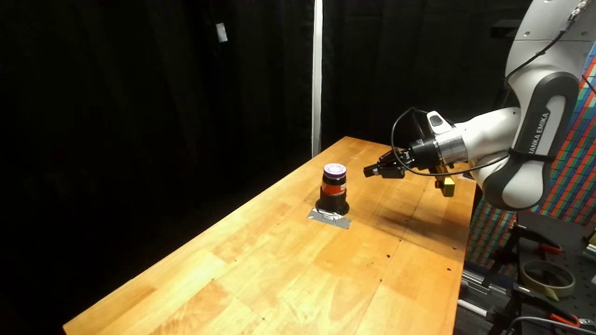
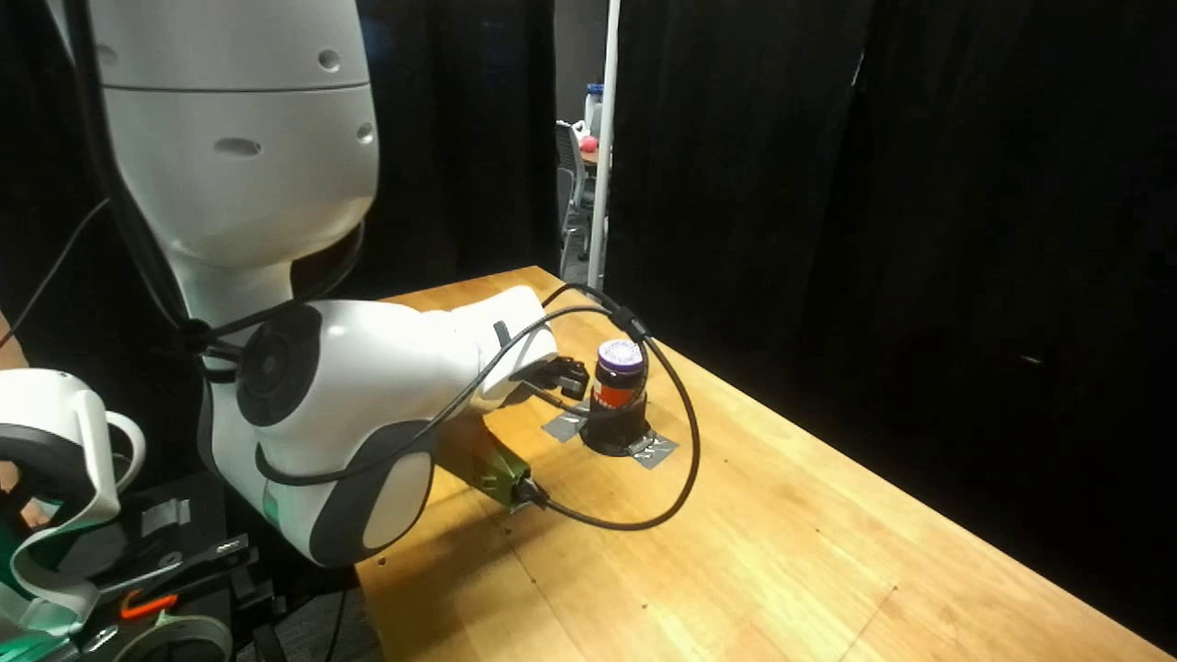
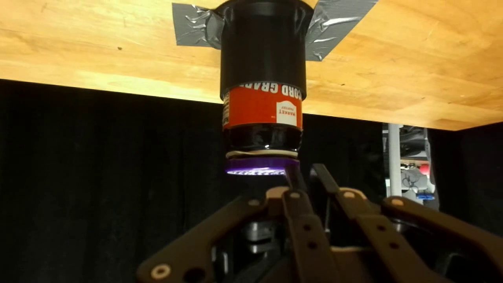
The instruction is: Put the rubber band on the brown cup
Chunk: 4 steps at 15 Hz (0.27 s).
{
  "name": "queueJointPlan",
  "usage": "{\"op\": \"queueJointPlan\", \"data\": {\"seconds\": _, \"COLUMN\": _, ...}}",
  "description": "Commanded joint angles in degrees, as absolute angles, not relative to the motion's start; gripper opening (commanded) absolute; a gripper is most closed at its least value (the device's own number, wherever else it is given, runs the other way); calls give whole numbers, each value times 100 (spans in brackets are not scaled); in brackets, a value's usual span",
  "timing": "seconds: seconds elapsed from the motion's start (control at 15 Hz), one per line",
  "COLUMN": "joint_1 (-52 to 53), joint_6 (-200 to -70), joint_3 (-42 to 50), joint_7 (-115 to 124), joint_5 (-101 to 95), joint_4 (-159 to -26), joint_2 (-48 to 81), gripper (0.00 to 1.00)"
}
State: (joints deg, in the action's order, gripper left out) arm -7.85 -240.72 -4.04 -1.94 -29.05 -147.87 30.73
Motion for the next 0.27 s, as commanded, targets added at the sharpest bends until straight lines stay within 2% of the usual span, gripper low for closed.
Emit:
{"op": "queueJointPlan", "data": {"seconds": 0.0, "joint_1": -800, "joint_6": -23054, "joint_3": -250, "joint_7": 143, "joint_5": -3353, "joint_4": -15016, "joint_2": 2610, "gripper": 47}}
{"op": "queueJointPlan", "data": {"seconds": 0.2, "joint_1": -889, "joint_6": -21580, "joint_3": -182, "joint_7": 686, "joint_5": -3864, "joint_4": -15047, "joint_2": 2164, "gripper": 70}}
